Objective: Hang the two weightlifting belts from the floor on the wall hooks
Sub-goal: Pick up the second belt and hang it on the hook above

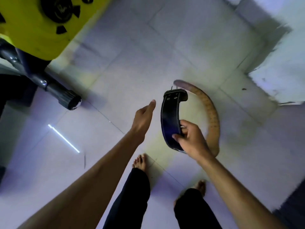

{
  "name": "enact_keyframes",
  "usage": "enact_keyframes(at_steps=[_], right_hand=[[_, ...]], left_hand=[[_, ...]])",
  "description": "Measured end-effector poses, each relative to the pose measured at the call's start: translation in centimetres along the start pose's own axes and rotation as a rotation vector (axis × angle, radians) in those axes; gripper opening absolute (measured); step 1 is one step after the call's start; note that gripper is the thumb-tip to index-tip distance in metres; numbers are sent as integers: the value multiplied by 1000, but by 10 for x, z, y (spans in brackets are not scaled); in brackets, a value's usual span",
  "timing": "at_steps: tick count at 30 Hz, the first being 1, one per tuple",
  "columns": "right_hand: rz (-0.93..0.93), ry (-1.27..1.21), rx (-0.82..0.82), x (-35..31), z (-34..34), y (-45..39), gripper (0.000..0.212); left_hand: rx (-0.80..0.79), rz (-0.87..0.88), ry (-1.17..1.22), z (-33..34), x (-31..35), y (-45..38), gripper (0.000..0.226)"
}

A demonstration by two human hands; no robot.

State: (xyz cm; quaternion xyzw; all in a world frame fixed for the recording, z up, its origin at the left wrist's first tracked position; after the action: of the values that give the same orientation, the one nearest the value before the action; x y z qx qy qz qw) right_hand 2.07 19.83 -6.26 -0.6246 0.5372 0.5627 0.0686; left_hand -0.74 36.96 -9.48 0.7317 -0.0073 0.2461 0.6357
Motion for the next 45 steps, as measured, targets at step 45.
enact_keyframes(at_steps=[45], right_hand=[[-956, -380, 1050, -554, -524, 626, 9]], left_hand=[[-854, 1447, -25, 236, 331, 988, 29]])
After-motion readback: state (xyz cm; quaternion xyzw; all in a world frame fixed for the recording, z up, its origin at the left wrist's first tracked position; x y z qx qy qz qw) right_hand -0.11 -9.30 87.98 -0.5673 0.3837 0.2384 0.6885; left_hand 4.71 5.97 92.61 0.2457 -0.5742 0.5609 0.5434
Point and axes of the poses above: each hand's wrist, its own y-axis away from the middle knuckle, its own z-axis out of the palm, x = y × z, the point moved 7 cm from there along -y, towards the middle knuckle, and after that the axes turned 13 degrees about -z, right-handed, at the moved point
